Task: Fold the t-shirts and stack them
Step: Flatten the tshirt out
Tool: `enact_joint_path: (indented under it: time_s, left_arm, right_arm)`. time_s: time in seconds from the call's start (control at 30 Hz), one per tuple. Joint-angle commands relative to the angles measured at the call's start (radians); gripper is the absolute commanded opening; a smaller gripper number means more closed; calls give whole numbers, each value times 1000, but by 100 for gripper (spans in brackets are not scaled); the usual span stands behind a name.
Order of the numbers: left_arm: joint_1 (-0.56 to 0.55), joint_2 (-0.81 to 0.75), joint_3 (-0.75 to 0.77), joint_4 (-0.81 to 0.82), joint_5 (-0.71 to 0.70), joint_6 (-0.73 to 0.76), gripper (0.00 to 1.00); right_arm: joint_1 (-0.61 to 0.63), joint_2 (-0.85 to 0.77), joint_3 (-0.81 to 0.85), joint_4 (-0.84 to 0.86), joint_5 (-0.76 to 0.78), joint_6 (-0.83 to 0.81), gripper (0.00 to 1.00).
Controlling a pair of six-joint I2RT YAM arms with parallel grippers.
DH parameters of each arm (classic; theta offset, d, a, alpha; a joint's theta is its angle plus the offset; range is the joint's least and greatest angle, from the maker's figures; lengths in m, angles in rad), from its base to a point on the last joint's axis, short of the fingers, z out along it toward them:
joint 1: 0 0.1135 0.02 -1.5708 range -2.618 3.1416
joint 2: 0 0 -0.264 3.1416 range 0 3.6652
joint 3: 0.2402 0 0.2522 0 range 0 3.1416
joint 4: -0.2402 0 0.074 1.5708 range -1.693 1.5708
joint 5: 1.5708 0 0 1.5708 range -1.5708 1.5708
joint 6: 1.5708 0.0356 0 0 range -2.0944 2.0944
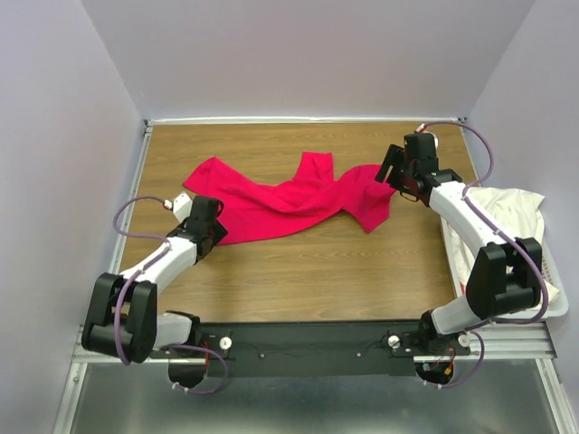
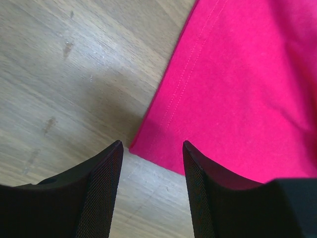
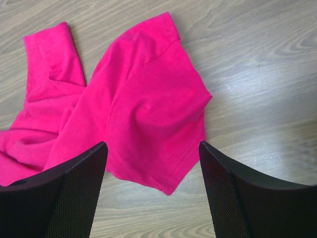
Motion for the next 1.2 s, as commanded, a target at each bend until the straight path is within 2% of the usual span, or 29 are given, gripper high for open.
enact_joint_path:
  time_s: [0.0, 0.27, 0.4, 0.53, 0.57, 0.63, 0.73, 0.83, 1.0, 1.17]
  left_arm:
    - [-22, 61, 33, 22, -67, -21, 60]
    - [-31, 110, 42, 33, -80, -24, 58]
    - [-37, 142, 43, 45, -78, -18, 51]
    - [-37, 156, 36, 73, -58, -6, 37]
    - [-37, 159, 34, 82, -50, 3, 25]
    - [-37, 161, 39, 88, -43, 17, 18]
    - [-37, 139, 71, 73, -41, 48, 0]
    - [-26, 89, 120, 27, -67, 74, 0]
    - [85, -22, 183, -10, -52, 135, 0]
    - [138, -53, 231, -22, -35, 172, 0]
  right_arm:
    - [3, -24, -37, 27, -28, 14, 81]
    - [4, -30, -63, 41, -28, 14, 81]
    - [3, -33, -63, 42, -26, 15, 81]
    - [4, -32, -66, 44, -19, 17, 81]
    - [3, -33, -69, 44, -20, 17, 81]
    - [3, -33, -74, 44, -17, 15, 81]
    - [3, -35, -94, 45, -5, 17, 81]
    - [4, -39, -115, 45, 14, 22, 81]
    - [3, -64, -181, 54, 34, 35, 81]
    - [3, -85, -264, 102, -26, 61, 79]
